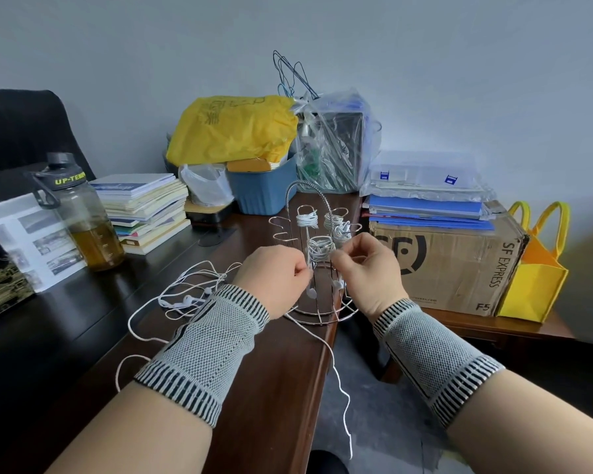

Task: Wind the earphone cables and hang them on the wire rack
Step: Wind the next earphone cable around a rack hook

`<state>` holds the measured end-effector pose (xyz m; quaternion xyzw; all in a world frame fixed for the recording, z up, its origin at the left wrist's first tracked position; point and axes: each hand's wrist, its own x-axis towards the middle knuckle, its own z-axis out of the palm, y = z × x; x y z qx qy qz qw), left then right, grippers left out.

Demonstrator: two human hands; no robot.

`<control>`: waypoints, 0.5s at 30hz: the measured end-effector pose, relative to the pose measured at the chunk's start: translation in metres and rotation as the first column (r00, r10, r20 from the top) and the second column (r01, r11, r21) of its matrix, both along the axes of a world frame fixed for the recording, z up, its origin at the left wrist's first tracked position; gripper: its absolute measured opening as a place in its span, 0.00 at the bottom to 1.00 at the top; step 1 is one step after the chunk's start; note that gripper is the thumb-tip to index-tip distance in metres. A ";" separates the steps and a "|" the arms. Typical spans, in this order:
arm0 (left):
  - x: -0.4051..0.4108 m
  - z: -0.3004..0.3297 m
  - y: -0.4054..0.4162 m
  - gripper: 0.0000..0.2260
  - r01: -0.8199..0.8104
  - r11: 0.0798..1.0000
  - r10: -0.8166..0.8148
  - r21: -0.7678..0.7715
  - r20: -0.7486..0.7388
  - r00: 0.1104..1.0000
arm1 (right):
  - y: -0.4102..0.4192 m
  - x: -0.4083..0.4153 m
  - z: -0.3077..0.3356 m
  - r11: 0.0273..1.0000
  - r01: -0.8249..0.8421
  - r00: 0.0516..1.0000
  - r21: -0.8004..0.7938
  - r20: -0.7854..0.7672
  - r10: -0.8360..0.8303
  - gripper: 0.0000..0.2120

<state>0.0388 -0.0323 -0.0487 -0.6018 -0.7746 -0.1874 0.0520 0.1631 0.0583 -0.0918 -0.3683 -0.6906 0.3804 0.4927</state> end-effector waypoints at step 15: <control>0.011 -0.001 -0.018 0.10 0.092 0.995 -0.092 0.041 -0.007 0.996 | -0.007 -0.004 -0.022 0.871 -0.073 0.984 0.487 0.177 -0.016 0.07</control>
